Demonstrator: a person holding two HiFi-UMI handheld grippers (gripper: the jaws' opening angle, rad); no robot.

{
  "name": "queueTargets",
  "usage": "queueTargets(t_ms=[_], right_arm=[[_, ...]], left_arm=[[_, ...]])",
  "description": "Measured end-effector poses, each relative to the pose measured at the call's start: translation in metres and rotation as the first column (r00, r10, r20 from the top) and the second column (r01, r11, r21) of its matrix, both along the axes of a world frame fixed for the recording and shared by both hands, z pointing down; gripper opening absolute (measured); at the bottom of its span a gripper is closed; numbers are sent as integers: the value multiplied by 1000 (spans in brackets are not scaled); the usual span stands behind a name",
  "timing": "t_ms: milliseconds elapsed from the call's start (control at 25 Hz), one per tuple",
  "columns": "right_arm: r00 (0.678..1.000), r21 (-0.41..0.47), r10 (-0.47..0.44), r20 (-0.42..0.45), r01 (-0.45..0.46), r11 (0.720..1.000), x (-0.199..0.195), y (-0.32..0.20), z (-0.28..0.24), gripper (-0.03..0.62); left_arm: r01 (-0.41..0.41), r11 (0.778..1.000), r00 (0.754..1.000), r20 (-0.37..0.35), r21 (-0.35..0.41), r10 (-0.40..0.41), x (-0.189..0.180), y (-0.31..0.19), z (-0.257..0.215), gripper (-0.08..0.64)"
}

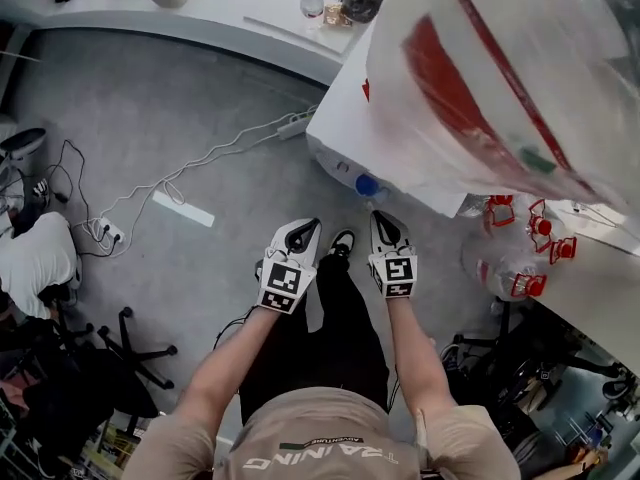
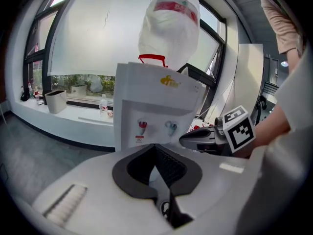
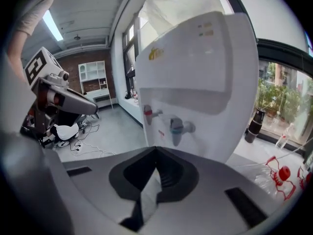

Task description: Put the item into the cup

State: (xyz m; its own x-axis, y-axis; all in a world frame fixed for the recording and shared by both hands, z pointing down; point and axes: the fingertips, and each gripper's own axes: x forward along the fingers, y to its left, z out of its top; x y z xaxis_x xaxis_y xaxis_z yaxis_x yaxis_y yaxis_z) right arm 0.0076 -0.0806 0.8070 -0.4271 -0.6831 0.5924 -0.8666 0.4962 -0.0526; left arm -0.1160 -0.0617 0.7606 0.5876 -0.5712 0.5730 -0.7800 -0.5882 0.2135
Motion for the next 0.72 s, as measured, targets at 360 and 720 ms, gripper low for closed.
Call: queueTargets(t_ms=[360, 720], right_arm=[[999, 0, 30, -26, -30, 1000, 8, -25, 40, 11], [998, -19, 43, -49, -44, 999, 13, -43, 62, 11]], left_arm=[[-15, 998, 1000, -10, -57, 15, 4, 13, 45, 8], [-2, 997, 1000, -10, -80, 1, -4, 11, 61, 8]])
